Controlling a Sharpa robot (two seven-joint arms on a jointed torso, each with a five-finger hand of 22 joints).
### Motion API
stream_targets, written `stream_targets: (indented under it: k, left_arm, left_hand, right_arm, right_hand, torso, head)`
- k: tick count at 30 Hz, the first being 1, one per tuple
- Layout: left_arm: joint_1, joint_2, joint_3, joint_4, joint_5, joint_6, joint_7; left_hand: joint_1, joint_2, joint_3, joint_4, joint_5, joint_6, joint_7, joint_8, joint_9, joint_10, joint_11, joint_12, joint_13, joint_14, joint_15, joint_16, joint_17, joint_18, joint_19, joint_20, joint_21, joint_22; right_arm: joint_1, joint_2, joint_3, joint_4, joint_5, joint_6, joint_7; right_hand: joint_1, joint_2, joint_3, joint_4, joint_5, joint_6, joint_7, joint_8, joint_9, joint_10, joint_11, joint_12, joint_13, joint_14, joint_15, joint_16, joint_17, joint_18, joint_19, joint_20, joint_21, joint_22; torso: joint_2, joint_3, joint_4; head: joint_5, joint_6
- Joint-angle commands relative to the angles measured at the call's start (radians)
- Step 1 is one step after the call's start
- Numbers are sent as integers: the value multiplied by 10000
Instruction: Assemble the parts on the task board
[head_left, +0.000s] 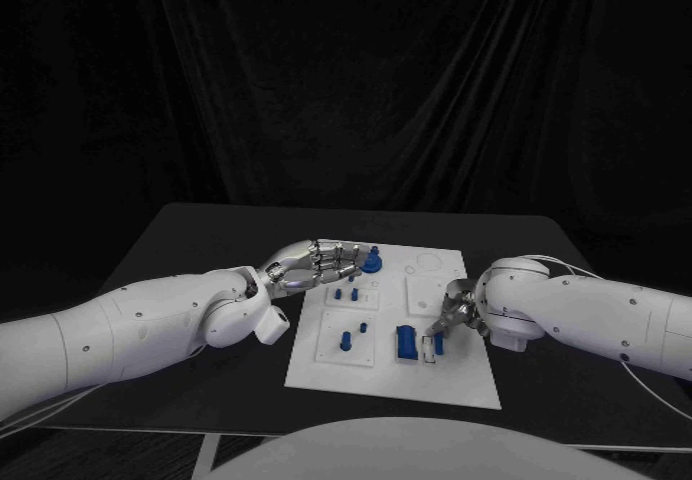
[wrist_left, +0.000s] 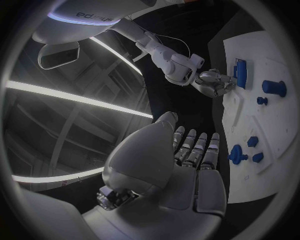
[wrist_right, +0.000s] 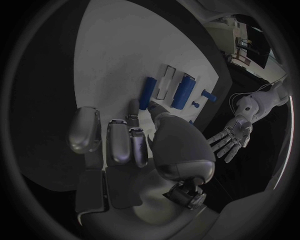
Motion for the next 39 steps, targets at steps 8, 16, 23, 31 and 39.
stream_targets:
  k: [8,16,23,31,39]
  left_arm:
    - [-13,19,11,23,49,102,89]
    - [-13,23,11,22,49,105,76]
    - [-13,36,11,17,49,113,77]
    - [-14,26,11,10,49,104,79]
    - [-15,34,11,0,49,105,82]
  left_hand:
    - [-41,-73,64,-11,67,74,782,44,12,104,-4,49,16,50,-52,64,14,-85,-89,9,-62,-17]
    - [-41,-73,64,-11,67,74,782,44,12,104,-4,49,16,50,-52,64,14,-85,-89,9,-62,-17]
    - [-45,-77,76,-14,68,77,791,46,11,104,-5,36,13,50,-54,65,13,-83,-91,10,-63,-19]
    - [-47,-80,88,-18,70,87,798,49,11,105,-6,33,12,49,-54,65,13,-82,-89,10,-61,-15]
    - [-47,-80,88,-18,70,87,798,49,11,105,-6,33,12,49,-54,65,13,-82,-89,10,-61,-15]
  right_arm:
    - [-146,-35,-66,22,-124,-343,-265]
    - [-155,-106,-66,25,601,-822,-198]
    - [-156,-267,-65,148,841,-1171,-164]
    - [-131,-618,-64,508,1497,-1385,-113]
    - [-31,-908,-63,921,1660,-1499,-97]
  right_hand:
    - [469,4,356,-478,687,-29,-79,-122,-596,1077,-40,26,2633,342,-16,-86,-76,-2,34,-27,-38,1471]
    - [509,22,512,-579,962,203,-161,-53,-655,1077,-106,26,2633,371,-62,-41,-12,-19,75,-57,74,1505]
    - [526,26,554,-612,987,259,-184,-28,-662,1077,-126,26,2633,369,-77,-54,-46,-18,79,-69,72,1505]
    - [449,19,612,-601,1178,281,-193,-31,-700,1077,-141,26,2633,368,-96,-61,-65,-15,82,-90,52,1503]
    - [420,-15,614,-603,1211,268,-187,-44,-716,1077,-139,26,2633,370,-97,-55,-57,-16,83,-94,50,1503]
  torso:
    - [6,5,-9]
    - [8,9,-6]
    - [7,7,-7]
    - [9,8,-8]
    - [-1,7,-12]
  head:
    - [38,-2]
    - [59,-2]
    - [84,-2]
    - [81,-2]
    - [85,-2]
